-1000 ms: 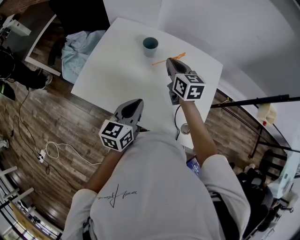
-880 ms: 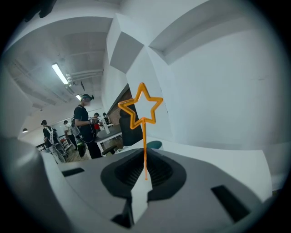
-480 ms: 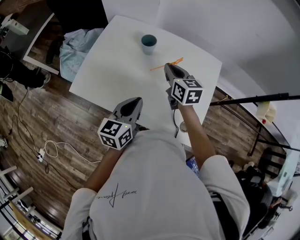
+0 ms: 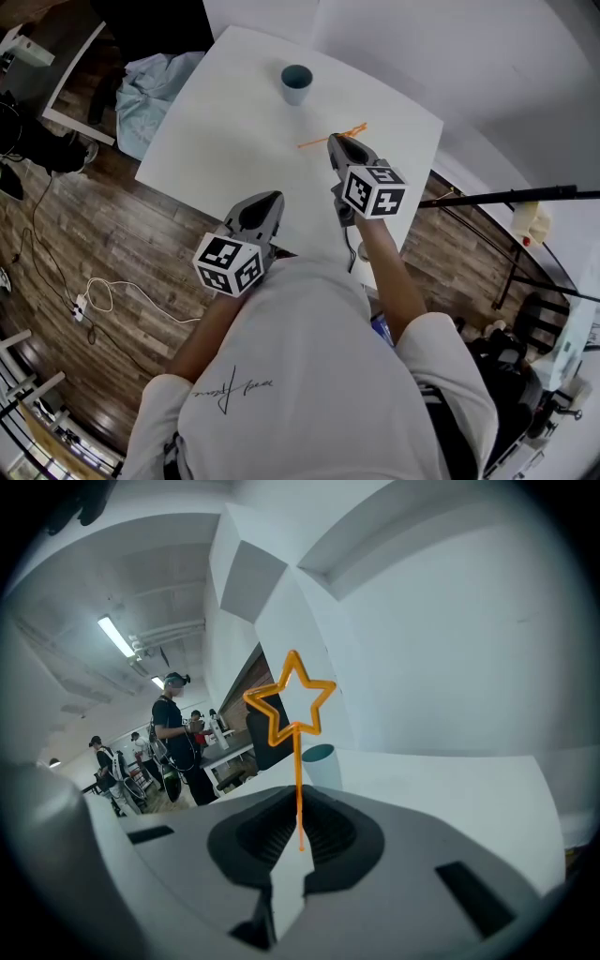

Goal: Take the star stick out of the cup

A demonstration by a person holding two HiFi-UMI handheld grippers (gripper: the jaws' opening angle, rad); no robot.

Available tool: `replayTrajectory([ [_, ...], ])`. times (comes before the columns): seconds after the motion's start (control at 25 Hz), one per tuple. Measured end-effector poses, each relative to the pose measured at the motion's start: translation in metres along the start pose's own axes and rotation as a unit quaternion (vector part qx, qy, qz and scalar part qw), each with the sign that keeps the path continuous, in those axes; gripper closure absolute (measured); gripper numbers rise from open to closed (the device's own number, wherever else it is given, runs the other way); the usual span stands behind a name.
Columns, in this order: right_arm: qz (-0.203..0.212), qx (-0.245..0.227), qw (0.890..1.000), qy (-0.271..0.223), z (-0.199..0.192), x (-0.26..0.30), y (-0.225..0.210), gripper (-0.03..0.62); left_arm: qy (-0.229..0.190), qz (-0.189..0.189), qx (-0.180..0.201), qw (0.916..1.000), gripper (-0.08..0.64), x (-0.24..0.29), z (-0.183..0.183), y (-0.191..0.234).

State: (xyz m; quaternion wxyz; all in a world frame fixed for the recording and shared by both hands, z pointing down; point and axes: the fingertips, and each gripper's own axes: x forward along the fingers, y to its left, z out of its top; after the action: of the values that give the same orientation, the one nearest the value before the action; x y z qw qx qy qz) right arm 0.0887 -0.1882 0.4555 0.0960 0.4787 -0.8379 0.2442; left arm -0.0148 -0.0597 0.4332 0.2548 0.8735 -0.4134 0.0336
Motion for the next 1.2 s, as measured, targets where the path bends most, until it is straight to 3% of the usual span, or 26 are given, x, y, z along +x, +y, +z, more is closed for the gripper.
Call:
replayTrajectory([
  [1.2, 0.023, 0.027, 0.997, 0.062, -0.071, -0.043, 0.035, 0.568, 0.0, -0.002, -0.015, 0.9999, 0.553, -0.001, -0.007, 0.003],
])
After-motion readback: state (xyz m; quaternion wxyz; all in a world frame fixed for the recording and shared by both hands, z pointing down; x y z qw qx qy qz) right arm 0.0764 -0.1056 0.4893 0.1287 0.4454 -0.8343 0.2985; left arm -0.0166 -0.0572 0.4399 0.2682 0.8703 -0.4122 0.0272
